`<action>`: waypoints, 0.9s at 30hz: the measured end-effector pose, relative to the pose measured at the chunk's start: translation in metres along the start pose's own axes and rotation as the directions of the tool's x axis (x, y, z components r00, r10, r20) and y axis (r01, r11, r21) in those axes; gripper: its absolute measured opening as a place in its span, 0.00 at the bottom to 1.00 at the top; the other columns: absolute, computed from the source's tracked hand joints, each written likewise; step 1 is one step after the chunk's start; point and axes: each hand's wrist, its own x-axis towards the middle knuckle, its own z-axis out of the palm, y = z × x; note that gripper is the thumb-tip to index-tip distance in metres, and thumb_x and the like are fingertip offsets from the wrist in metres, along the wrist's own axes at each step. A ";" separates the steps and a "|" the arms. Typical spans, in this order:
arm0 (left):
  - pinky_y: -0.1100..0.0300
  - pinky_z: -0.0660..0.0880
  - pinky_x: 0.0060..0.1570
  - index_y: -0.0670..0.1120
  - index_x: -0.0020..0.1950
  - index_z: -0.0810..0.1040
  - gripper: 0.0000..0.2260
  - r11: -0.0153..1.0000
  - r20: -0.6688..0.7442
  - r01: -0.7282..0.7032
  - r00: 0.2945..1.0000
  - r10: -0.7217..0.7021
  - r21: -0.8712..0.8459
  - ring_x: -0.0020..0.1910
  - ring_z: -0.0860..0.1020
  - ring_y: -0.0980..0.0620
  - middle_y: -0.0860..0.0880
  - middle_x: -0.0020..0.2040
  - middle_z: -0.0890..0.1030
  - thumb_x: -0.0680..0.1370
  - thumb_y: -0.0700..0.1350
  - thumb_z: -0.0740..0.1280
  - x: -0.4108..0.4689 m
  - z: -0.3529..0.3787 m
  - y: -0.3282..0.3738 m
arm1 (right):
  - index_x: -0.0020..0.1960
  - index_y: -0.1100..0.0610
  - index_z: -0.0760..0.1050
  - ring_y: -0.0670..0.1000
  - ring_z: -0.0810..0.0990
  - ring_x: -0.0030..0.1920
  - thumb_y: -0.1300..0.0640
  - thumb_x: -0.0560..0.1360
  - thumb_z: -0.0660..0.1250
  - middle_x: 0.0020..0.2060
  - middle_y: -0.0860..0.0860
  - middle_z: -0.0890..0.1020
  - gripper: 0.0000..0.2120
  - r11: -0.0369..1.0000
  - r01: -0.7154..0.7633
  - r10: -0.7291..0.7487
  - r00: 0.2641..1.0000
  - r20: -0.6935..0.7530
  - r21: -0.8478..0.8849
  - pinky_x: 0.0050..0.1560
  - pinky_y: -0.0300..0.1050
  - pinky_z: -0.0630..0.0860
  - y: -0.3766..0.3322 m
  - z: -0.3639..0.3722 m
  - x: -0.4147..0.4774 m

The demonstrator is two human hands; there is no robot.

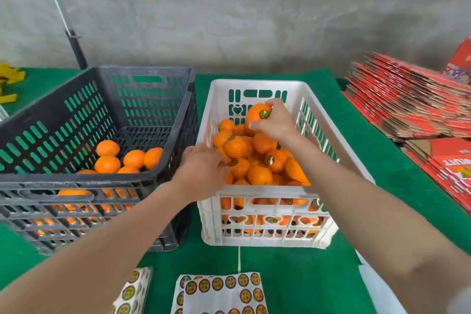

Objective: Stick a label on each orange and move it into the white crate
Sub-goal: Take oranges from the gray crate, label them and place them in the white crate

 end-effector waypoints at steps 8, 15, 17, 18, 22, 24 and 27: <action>0.59 0.52 0.57 0.51 0.53 0.79 0.14 0.995 -0.039 -0.039 0.999 0.035 -0.093 0.57 0.68 0.51 0.53 0.48 0.78 0.81 0.46 0.53 0.006 0.002 -0.007 | 0.69 0.54 0.60 0.60 0.73 0.60 0.51 0.71 0.69 0.59 0.57 0.75 0.31 0.922 -0.008 0.045 0.995 0.086 -0.387 0.54 0.52 0.73 0.021 0.067 0.059; 0.54 0.60 0.62 0.46 0.67 0.69 0.14 1.000 -0.095 -0.021 0.995 0.019 -0.020 0.63 0.67 0.46 0.47 0.63 0.72 0.81 0.43 0.57 -0.008 -0.004 0.008 | 0.77 0.55 0.45 0.63 0.50 0.74 0.55 0.74 0.66 0.76 0.59 0.51 0.40 0.915 -0.065 0.101 0.992 0.072 -0.398 0.73 0.62 0.52 0.008 0.075 0.046; 0.54 0.61 0.62 0.46 0.68 0.68 0.15 0.996 -0.161 -0.086 0.983 0.084 -0.005 0.65 0.67 0.46 0.47 0.66 0.70 0.81 0.43 0.58 -0.016 -0.020 0.004 | 0.75 0.58 0.53 0.60 0.55 0.74 0.57 0.74 0.66 0.74 0.59 0.57 0.35 0.941 0.102 -0.108 0.994 -0.001 -0.323 0.72 0.57 0.56 -0.009 0.071 0.035; 0.54 0.64 0.60 0.45 0.67 0.70 0.15 0.993 -0.215 -0.094 0.974 0.078 -0.066 0.63 0.69 0.46 0.46 0.65 0.72 0.80 0.41 0.59 -0.021 -0.032 -0.002 | 0.73 0.60 0.58 0.59 0.59 0.72 0.59 0.74 0.66 0.72 0.59 0.61 0.31 0.938 0.203 -0.221 0.975 -0.034 -0.283 0.71 0.53 0.59 -0.020 0.069 0.030; 0.57 0.70 0.51 0.44 0.60 0.77 0.11 0.970 -0.289 -0.109 0.956 0.043 -0.215 0.50 0.75 0.47 0.46 0.54 0.77 0.78 0.40 0.63 -0.040 -0.081 -0.051 | 0.62 0.64 0.71 0.57 0.70 0.63 0.64 0.73 0.66 0.60 0.59 0.75 0.18 0.849 0.497 -0.524 0.837 -0.161 -0.179 0.64 0.44 0.63 -0.070 0.076 0.000; 0.52 0.74 0.53 0.45 0.59 0.78 0.10 0.982 -0.252 0.002 0.966 -0.051 -0.189 0.49 0.76 0.47 0.47 0.53 0.79 0.78 0.41 0.64 -0.042 -0.098 -0.091 | 0.57 0.65 0.75 0.57 0.75 0.57 0.65 0.72 0.66 0.54 0.59 0.79 0.13 0.801 0.592 -0.598 0.786 -0.157 -0.085 0.60 0.43 0.67 -0.101 0.089 -0.014; 0.52 0.74 0.53 0.45 0.60 0.77 0.12 0.953 -0.050 0.300 0.953 -0.298 0.039 0.54 0.77 0.43 0.44 0.56 0.80 0.78 0.46 0.64 -0.045 -0.110 -0.162 | 0.53 0.63 0.78 0.54 0.79 0.48 0.64 0.72 0.68 0.48 0.56 0.82 0.10 0.766 0.642 -0.635 0.746 0.199 0.036 0.52 0.45 0.73 -0.144 0.122 -0.024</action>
